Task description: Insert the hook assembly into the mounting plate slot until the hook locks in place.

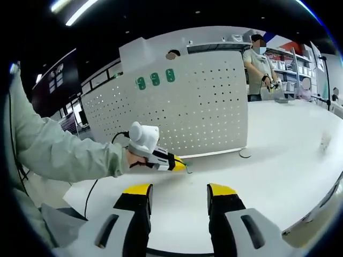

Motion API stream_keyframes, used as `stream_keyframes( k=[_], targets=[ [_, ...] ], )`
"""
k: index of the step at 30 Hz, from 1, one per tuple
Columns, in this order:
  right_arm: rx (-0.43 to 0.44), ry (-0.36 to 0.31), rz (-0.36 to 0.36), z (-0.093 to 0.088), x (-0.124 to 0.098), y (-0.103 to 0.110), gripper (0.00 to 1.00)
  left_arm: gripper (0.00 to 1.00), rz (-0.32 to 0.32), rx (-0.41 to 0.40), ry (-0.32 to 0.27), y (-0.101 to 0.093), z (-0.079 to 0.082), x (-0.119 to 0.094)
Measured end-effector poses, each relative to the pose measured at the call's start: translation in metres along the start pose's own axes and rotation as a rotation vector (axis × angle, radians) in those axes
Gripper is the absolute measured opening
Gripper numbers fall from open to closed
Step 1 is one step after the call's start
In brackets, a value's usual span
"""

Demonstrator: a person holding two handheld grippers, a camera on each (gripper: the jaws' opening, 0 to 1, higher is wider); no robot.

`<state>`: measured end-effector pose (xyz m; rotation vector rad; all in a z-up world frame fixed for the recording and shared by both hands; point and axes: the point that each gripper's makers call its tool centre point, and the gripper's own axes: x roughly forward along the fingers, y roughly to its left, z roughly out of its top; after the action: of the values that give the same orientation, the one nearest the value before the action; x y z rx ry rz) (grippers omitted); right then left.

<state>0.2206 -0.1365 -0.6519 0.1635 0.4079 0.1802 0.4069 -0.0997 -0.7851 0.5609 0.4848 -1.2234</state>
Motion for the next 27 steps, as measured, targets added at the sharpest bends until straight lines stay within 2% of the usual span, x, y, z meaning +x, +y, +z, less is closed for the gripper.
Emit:
stream_keyframes(
  k=[10,27],
  targets=[
    [-0.025,-0.026,0.033,0.013,-0.004,0.013,0.39,0.03,0.054,-0.032,-0.048,0.003,0.01,-0.036],
    [-0.085,-0.063,0.163,0.04,0.004,0.048,0.39,0.03,0.168,-0.057,-0.195,-0.011,0.042,-0.114]
  ],
)
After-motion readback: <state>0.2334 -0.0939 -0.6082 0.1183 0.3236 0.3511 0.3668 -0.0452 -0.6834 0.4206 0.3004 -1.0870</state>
